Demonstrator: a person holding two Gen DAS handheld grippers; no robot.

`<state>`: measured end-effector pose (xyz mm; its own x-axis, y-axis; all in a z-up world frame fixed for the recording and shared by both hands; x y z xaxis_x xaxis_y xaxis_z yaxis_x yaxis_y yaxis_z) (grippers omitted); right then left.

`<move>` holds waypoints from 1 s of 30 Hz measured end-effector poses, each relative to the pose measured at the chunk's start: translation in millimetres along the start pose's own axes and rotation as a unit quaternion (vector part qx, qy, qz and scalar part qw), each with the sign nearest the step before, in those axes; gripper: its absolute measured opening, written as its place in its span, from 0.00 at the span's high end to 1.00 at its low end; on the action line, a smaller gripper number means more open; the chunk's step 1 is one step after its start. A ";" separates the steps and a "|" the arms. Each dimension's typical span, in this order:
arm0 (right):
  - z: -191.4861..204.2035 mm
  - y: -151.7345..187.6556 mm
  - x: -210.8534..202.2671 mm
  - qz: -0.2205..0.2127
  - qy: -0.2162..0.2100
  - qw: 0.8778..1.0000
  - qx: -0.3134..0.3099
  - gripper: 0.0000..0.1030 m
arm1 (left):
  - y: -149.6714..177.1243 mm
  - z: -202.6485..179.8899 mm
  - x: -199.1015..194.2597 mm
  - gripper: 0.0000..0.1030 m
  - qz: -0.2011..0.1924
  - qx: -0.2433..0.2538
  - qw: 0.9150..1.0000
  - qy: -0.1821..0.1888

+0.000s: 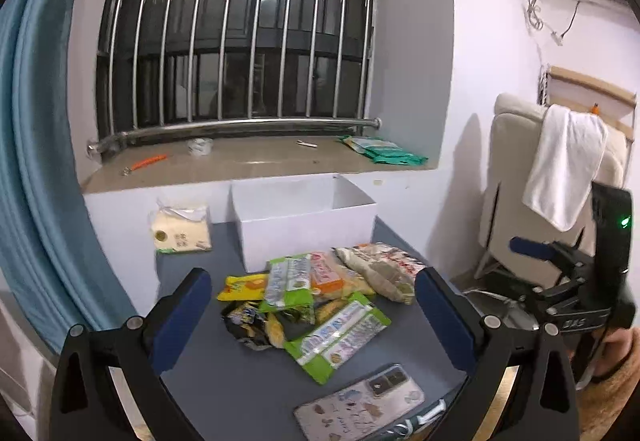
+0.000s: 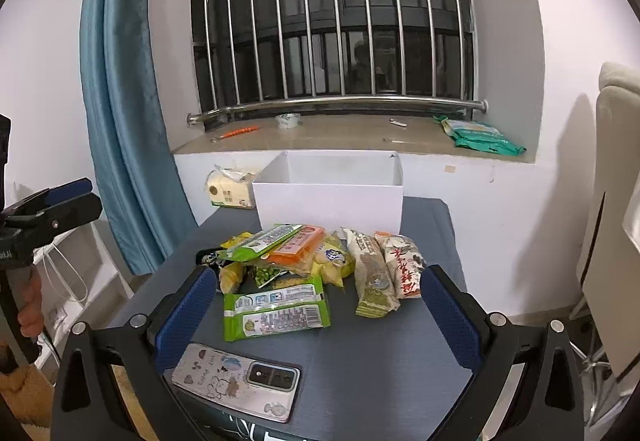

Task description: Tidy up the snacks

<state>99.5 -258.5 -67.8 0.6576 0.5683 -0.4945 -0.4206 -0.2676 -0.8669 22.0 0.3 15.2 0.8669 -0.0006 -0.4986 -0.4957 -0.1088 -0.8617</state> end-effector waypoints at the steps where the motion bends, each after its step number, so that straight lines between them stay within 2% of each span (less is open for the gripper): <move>1: 0.1 1.1 0.5 0.001 0.002 1.000 0.002 0.00 | 1.0 0.5 1.0 0.00 0.003 -0.001 1.000 0.001; 10: 3.3 1.0 -1.9 -0.004 0.015 1.000 0.001 0.00 | 7.1 1.2 8.4 0.00 0.009 -0.005 1.000 -0.007; 14: -3.4 3.1 3.0 0.004 0.005 1.000 0.013 0.00 | 11.7 0.5 15.6 0.00 0.022 -0.003 1.000 -0.008; 26: -35.3 15.8 34.4 0.046 0.016 0.998 0.043 0.00 | 17.0 3.2 24.5 0.00 0.029 -0.008 1.000 -0.001; 30: -43.8 9.5 49.4 0.057 -0.003 0.997 0.047 0.00 | 16.7 6.0 25.3 0.00 0.030 -0.012 0.999 0.004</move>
<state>155.4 -267.0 -103.2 0.5986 0.5425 -0.5894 -0.5496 -0.2572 -0.7949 35.4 4.5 -12.3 0.8365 -0.0166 -0.5477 -0.5448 -0.1315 -0.8282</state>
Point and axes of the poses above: each gripper's, at about its wrist camera, not at the fingertips, and x roughly the way its jaws point, z to its left, y to its underside, the point moved 3 cm from there along x, roughly the way its jaws point, and after that the axes turned 5 degrees about z, right-handed, at the moved point
